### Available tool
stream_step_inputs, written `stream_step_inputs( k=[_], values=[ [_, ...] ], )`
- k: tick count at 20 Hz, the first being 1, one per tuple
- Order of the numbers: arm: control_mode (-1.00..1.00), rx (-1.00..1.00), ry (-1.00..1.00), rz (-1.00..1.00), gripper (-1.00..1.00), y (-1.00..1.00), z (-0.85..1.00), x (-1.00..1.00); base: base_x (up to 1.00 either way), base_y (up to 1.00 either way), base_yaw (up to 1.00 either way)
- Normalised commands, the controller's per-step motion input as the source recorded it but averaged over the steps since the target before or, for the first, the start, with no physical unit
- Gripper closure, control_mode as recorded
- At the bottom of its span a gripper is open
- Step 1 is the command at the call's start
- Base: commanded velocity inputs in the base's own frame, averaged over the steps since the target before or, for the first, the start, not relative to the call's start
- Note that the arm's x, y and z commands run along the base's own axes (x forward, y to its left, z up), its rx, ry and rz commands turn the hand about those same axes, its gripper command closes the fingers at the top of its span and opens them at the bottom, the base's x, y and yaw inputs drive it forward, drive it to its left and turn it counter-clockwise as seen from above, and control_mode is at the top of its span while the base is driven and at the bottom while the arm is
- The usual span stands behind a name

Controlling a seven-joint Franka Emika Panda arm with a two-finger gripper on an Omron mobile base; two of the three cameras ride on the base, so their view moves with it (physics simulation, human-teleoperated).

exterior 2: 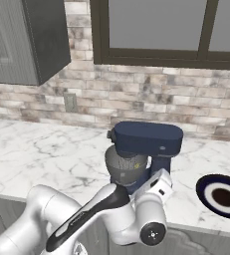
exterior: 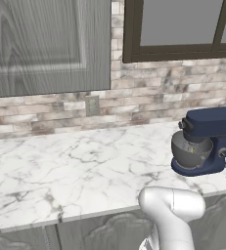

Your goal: Add butter and sugar cubes to the stand mixer bowl and then turn on the stand mixer to begin making frosting.

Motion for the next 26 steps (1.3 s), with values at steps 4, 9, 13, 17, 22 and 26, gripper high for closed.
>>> stream_step_inputs(
  k=[4, 9, 13, 17, 22, 26],
  values=[
    [-1.00, 0.00, -0.10, -0.02, -1.00, -0.10, -0.09, 0.16, 0.00, 0.00, 0.00],
    [-1.00, 0.00, -0.08, -0.01, -1.00, -0.11, -0.11, 0.19, 0.00, 0.00, 0.00],
    [-1.00, 0.00, -0.07, 0.00, -1.00, -0.17, -0.09, 0.14, 0.00, 0.00, 0.00],
    [-1.00, 0.00, -0.06, 0.00, -1.00, -0.22, -0.11, 0.11, 0.00, 0.00, 0.00],
    [-1.00, 0.00, -0.05, 0.00, -1.00, -0.09, -0.10, 0.10, 0.00, 0.00, 0.00],
    [-1.00, 0.00, -0.02, 0.00, -1.00, 0.00, -0.04, 0.17, 0.00, 0.00, 0.00]
  ],
)
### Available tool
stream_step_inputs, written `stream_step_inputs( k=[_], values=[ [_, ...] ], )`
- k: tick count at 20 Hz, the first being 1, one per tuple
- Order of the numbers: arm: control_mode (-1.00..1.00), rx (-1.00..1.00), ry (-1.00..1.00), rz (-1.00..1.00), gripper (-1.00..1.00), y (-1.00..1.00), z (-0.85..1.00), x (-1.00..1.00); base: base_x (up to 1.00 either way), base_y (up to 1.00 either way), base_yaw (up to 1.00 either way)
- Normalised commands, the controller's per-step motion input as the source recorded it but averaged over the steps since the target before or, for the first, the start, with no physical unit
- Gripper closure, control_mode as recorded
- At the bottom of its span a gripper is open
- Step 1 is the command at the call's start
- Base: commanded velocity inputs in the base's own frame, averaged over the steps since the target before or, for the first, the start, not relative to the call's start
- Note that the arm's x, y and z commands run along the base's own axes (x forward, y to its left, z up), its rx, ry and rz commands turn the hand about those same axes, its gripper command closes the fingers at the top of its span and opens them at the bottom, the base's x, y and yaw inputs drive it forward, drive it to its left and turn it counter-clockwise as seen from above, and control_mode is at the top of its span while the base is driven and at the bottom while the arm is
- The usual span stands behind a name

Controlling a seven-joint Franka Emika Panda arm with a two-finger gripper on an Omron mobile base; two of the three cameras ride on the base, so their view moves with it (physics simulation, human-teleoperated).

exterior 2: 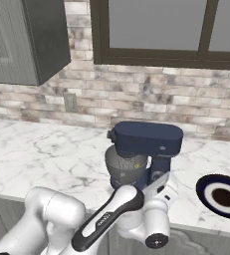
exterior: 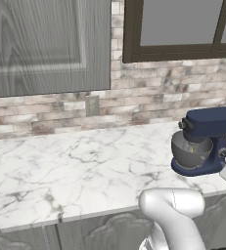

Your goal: Add butter and sugar cubes to the stand mixer bowl and then turn on the stand mixer to begin making frosting.

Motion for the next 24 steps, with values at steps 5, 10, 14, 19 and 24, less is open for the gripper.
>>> stream_step_inputs(
  k=[5, 10, 14, 19, 24],
  values=[
    [-1.00, 0.00, 0.00, 0.00, -1.00, 0.00, -0.02, 0.17, 0.00, 0.00, 0.00],
    [-1.00, 0.00, -0.01, 0.00, -1.00, 0.00, -0.08, 0.09, 0.00, 0.00, 0.00],
    [-1.00, 0.00, -0.01, 0.00, -1.00, 0.00, -0.13, 0.07, 0.00, 0.00, 0.00],
    [-1.00, 0.00, 0.00, 0.00, -1.00, 0.00, -0.10, 0.08, 0.00, 0.00, 0.00],
    [-1.00, 0.00, 0.00, 0.00, -1.00, 0.00, -0.09, 0.09, 0.00, 0.00, 0.00]
  ],
)
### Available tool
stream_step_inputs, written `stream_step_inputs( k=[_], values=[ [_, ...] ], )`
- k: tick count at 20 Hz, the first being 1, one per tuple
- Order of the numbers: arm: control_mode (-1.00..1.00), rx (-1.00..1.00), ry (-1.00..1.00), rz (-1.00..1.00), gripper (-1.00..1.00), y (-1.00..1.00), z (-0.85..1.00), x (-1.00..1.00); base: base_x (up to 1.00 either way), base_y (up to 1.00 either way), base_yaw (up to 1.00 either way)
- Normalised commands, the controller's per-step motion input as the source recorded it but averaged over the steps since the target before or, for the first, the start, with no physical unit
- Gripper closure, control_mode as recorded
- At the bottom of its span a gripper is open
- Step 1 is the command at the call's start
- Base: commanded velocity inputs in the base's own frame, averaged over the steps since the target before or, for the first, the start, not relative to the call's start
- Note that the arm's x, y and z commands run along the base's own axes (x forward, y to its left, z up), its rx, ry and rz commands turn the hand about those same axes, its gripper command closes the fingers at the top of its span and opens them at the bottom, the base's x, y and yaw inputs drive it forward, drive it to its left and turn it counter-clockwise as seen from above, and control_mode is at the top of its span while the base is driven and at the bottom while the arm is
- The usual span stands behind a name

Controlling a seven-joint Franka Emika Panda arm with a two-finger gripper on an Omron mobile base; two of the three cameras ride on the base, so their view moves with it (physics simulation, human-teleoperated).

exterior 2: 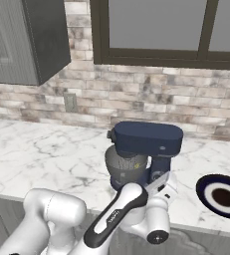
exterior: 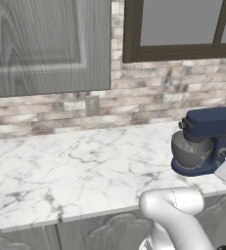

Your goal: Add butter and sugar cubes to the stand mixer bowl and then turn on the stand mixer to begin making frosting.

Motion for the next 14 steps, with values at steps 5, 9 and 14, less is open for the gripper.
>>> stream_step_inputs(
  k=[5, 9, 14],
  values=[
    [-1.00, 0.00, 0.00, 0.00, -1.00, -0.01, -0.07, 0.10, 0.00, 0.00, 0.00],
    [-1.00, 0.00, -0.01, 0.00, -1.00, -0.07, -0.06, 0.08, 0.00, 0.00, 0.00],
    [-1.00, 0.00, -0.02, 0.00, -1.00, -0.12, -0.06, 0.05, 0.00, 0.00, 0.00]
  ],
)
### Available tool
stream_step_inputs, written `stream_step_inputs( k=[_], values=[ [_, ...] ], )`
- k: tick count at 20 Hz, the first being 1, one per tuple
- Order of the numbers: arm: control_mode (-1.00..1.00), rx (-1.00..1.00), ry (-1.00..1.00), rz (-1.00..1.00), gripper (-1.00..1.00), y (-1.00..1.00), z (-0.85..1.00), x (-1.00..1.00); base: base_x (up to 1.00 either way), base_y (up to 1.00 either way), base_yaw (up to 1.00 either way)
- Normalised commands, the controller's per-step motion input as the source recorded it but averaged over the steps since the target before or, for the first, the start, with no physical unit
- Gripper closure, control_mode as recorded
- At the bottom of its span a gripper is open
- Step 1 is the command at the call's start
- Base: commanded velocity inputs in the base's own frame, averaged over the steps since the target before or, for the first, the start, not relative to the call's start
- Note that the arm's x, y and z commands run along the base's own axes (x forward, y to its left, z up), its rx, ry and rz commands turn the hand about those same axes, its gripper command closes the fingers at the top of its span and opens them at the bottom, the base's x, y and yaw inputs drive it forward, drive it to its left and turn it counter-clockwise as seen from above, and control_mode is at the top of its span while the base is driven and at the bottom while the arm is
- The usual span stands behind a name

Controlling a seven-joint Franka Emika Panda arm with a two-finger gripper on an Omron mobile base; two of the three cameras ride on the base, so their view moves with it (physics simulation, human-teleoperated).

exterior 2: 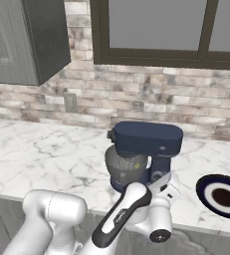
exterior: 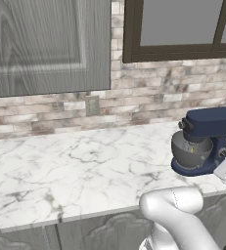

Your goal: Add butter and sugar cubes to the stand mixer bowl and then turn on the stand mixer to begin making frosting.

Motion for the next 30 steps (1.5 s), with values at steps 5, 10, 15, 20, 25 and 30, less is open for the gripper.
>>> stream_step_inputs(
  k=[5, 10, 15, 20, 25, 30],
  values=[
    [-1.00, 0.01, -0.06, 0.00, -1.00, -0.02, -0.02, 0.01, 0.00, 0.00, 0.00],
    [-1.00, 0.00, -0.05, 0.00, 1.00, 0.14, 0.00, 0.00, 0.00, 0.00, 0.00],
    [-1.00, 0.00, -0.03, 0.00, 1.00, 0.09, 0.00, 0.00, 0.00, 0.00, 0.00],
    [-1.00, 0.02, 0.00, 0.00, 1.00, -0.01, 0.00, 0.00, 0.00, 0.00, 0.00],
    [-1.00, 0.09, 0.00, 0.00, 1.00, -0.04, 0.00, 0.00, 0.00, 0.00, 0.00],
    [-1.00, 0.22, 0.00, -0.01, 1.00, 0.00, 0.00, 0.00, 0.00, 0.00, 0.00]
  ],
)
